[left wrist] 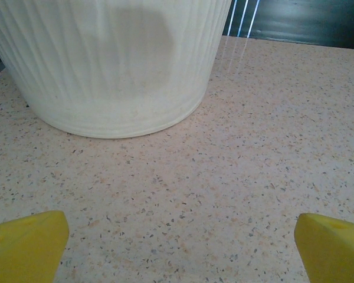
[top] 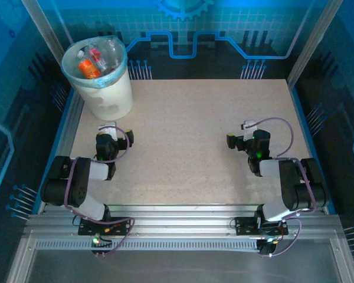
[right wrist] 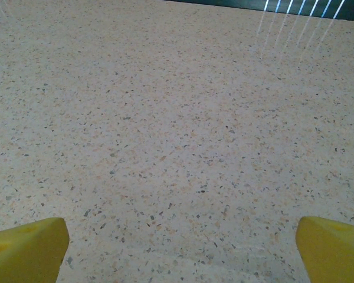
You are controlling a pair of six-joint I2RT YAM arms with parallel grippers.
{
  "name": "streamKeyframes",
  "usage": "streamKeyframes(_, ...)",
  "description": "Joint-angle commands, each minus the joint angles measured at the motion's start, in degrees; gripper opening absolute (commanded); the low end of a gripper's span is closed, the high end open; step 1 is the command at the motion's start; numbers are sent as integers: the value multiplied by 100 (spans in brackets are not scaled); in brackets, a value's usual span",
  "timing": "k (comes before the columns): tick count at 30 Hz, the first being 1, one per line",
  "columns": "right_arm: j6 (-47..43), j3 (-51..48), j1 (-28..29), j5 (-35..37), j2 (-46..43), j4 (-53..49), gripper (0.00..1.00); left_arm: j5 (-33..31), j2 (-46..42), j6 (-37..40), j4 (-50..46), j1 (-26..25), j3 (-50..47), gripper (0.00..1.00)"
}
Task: Put the plastic bottles in the bin
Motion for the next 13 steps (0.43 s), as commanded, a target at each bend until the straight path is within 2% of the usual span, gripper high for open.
streamKeyframes(1, 43, 70, 47, 95, 3, 170, 100, 134, 16, 154, -16, -34, 120, 99)
streamKeyframes(13, 41, 71, 49, 94, 3, 170, 100, 121, 24, 168, -3, -36, 106, 99)
